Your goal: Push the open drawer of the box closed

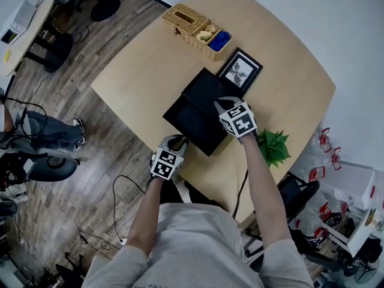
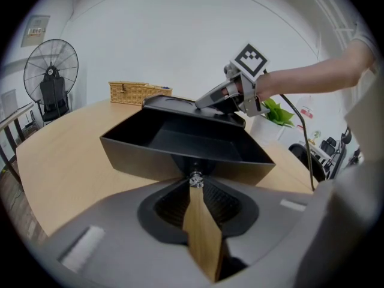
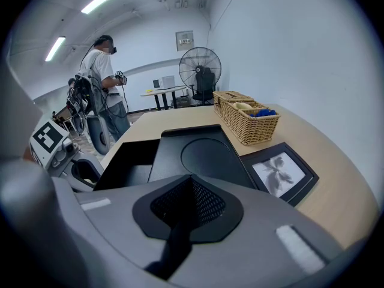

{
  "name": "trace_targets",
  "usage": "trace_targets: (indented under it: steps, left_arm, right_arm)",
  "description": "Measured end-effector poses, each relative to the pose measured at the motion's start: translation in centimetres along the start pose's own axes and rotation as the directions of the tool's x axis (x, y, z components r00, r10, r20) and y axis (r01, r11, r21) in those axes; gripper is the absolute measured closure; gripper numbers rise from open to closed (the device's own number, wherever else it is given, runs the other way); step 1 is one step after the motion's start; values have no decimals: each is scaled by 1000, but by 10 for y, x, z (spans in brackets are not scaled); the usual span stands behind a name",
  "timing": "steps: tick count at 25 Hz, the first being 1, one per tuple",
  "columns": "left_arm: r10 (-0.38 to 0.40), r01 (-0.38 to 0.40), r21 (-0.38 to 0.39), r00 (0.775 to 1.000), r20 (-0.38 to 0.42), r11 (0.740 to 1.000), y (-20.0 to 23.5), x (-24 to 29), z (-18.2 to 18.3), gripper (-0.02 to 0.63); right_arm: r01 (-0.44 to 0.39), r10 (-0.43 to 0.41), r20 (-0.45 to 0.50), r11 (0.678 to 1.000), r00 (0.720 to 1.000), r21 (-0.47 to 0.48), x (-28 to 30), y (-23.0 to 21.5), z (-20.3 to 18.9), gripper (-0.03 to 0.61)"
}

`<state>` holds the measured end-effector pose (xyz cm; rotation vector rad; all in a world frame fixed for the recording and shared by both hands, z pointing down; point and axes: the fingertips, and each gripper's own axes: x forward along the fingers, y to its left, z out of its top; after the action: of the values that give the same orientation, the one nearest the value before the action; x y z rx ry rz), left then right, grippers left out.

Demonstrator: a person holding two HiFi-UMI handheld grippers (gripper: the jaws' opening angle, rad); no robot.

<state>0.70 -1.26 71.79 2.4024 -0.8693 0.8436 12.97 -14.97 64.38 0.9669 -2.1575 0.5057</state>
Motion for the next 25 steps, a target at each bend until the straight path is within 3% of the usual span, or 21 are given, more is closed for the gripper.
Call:
trace_targets:
  steps: [25]
  left_arm:
    - [-6, 6, 11, 1000, -13, 1000, -2, 12, 14, 498]
  right_arm:
    - [3, -3, 4, 1000, 1000, -6, 0, 1, 0, 577]
